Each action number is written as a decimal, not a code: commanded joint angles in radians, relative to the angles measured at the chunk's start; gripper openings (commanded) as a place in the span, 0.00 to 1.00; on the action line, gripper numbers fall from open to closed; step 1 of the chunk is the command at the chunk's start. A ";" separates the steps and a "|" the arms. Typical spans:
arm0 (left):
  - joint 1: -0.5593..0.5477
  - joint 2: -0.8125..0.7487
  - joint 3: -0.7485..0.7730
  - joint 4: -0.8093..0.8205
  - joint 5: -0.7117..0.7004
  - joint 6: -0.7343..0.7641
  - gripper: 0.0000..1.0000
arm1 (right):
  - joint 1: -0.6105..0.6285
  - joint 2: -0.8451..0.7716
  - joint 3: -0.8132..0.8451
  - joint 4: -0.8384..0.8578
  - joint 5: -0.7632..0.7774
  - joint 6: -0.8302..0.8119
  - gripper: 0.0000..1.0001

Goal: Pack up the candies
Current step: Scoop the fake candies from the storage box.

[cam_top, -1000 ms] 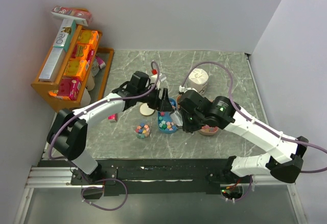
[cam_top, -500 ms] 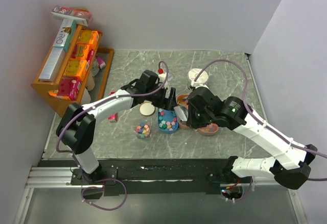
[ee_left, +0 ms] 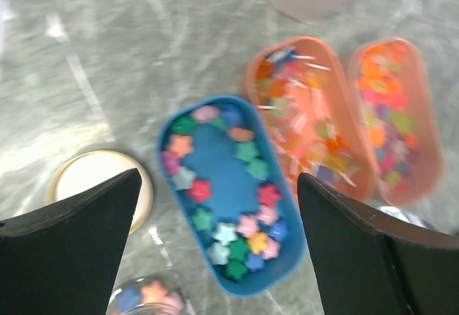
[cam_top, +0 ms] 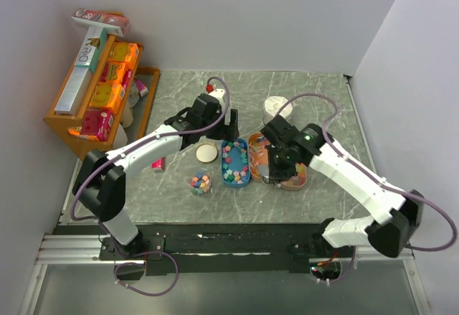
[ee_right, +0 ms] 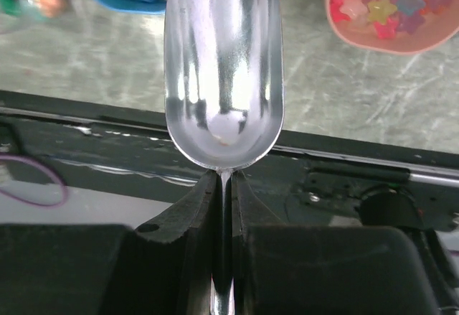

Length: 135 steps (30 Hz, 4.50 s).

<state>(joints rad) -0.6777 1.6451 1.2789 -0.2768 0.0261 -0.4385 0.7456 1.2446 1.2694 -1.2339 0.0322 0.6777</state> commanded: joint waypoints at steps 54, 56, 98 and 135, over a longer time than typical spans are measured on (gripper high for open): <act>0.086 0.015 -0.024 -0.053 -0.181 -0.042 0.97 | -0.195 0.466 0.016 0.267 -0.034 -0.268 0.00; 0.086 0.018 -0.024 -0.053 -0.176 -0.042 0.96 | -0.195 0.458 0.007 0.280 -0.029 -0.267 0.00; 0.086 0.016 -0.027 -0.048 -0.124 -0.066 0.97 | -0.083 0.187 -0.257 0.505 0.173 -0.334 0.00; 0.342 -0.033 -0.147 -0.102 0.083 -0.272 0.96 | 0.313 0.065 -0.116 0.416 0.411 -0.204 0.00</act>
<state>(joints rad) -0.3721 1.6535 1.1698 -0.3531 0.0639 -0.6529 1.0035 1.3010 1.0569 -0.8055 0.4107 0.4503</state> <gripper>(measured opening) 0.967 0.153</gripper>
